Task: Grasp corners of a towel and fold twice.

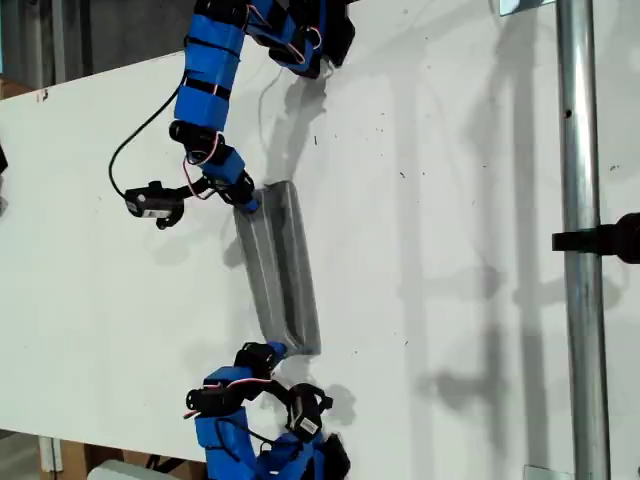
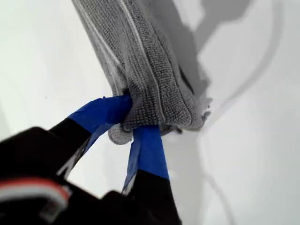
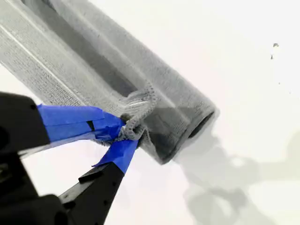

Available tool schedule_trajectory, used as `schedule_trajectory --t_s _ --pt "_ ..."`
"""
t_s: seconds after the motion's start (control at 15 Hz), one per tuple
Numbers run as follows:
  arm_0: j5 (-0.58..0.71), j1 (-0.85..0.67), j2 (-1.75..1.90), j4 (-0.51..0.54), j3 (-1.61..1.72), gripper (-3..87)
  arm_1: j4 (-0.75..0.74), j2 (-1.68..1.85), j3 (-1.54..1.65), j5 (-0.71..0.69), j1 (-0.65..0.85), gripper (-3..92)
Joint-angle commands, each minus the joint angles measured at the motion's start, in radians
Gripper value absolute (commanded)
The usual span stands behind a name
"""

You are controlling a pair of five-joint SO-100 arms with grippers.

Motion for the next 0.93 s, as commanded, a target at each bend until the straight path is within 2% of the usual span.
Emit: schedule_trajectory --t_s 0.0,0.13,0.27,0.33,0.4,0.47,0.53,0.6,0.73,0.87 --pt "-0.061 0.058 -0.008 -0.087 0.074 -2.9 -0.063 -0.005 0.097 0.057 -0.018 -0.2" --pt "-0.067 0.048 -0.028 -0.166 0.149 -2.9 -0.110 -0.057 0.146 0.083 -0.009 -0.2" --pt "-0.064 -0.003 -0.051 -0.181 0.193 0.5 -0.146 -0.121 0.130 0.095 0.002 -0.2" --pt "-0.057 -0.014 -0.048 -0.155 0.195 5.8 -0.132 -0.138 0.110 0.101 0.005 3.9" --pt "-0.048 -0.003 -0.040 -0.091 0.156 11.2 -0.097 -0.137 0.100 0.112 -0.002 15.9" --pt "-0.046 0.026 -0.028 0.011 0.086 19.5 -0.011 -0.126 0.063 0.138 -0.012 27.4" --pt "-0.064 0.046 0.018 0.110 0.021 22.9 0.092 -0.084 0.018 0.143 -0.028 32.2" --pt "-0.081 0.064 0.107 0.173 -0.025 22.8 0.179 -0.017 -0.017 0.143 -0.031 35.3" --pt "-0.176 0.075 0.407 0.176 0.041 21.7 0.298 0.147 0.028 0.187 0.063 35.6" --pt "-0.215 0.107 0.649 0.146 0.172 20.4 0.222 0.382 0.314 0.235 0.202 36.3"
